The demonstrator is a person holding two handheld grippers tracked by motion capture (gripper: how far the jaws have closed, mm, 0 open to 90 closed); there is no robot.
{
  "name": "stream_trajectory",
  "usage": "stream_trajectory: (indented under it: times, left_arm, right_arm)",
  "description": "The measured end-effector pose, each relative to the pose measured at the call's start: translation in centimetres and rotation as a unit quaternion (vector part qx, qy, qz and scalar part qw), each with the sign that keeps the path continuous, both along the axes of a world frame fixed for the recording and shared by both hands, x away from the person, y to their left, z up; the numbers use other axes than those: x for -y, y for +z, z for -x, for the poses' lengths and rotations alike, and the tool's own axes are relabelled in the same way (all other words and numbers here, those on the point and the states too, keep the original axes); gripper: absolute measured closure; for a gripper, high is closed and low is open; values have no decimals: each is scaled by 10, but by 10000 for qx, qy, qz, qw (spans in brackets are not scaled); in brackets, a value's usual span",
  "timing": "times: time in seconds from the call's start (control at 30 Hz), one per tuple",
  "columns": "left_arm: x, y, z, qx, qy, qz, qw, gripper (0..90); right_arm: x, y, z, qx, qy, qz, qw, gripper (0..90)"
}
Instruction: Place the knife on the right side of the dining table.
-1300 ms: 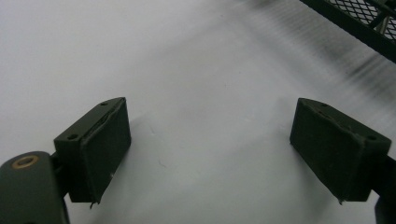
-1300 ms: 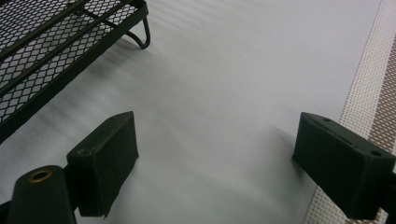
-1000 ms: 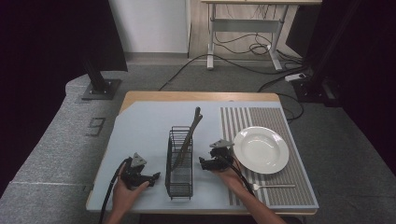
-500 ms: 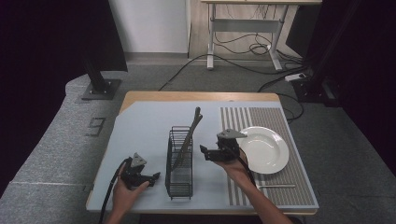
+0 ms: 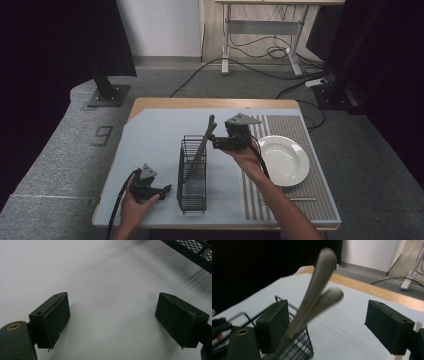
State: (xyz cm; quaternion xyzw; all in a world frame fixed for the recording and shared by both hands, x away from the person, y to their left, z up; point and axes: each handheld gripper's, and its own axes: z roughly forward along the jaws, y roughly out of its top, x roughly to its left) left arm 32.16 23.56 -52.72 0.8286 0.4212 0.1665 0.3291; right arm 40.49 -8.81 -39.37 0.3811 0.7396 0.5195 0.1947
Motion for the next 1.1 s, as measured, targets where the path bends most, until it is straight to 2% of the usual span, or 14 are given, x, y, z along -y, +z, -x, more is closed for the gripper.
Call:
stream_trajectory:
  times: [0.07,0.3,0.53,0.6,0.63,0.67,0.7,0.73,0.77,1.0,1.1]
  left_arm:
    - [0,0,0,1,1,0,10000,119]
    - [0,0,0,-9,-3,-1,10000,118]
    - [0,0,0,-7,-1,-1,10000,119]
    - [0,0,0,-6,-1,-2,10000,119]
    - [0,0,0,-6,-1,-2,10000,118]
    - [0,0,0,-8,-2,-1,10000,118]
    - [0,0,0,-7,-2,-3,10000,118]
    - [0,0,0,-8,-2,-2,10000,118]
    - [0,0,0,-7,-2,-2,10000,119]
    - [0,0,0,-6,-1,-4,10000,118]
    - [0,0,0,-5,0,-3,10000,118]
  right_arm:
    - [-3,4,-6,27,65,-64,10000,212]
    - [-13,10,-17,121,172,-13,9998,267]
    - [-25,12,-21,238,446,118,9986,437]
    - [-25,12,-20,299,447,185,9984,494]
    - [-25,12,-20,299,447,185,9984,494]
    - [-23,13,-20,286,460,140,9984,523]
    - [-19,15,-19,295,565,-2,9980,574]
    - [-19,15,-19,295,565,-2,9980,574]
    - [-16,17,-16,316,701,-85,9970,603]
    - [-15,22,-3,424,1040,-201,9935,647]
    - [-16,20,-3,272,1218,-251,9919,674]
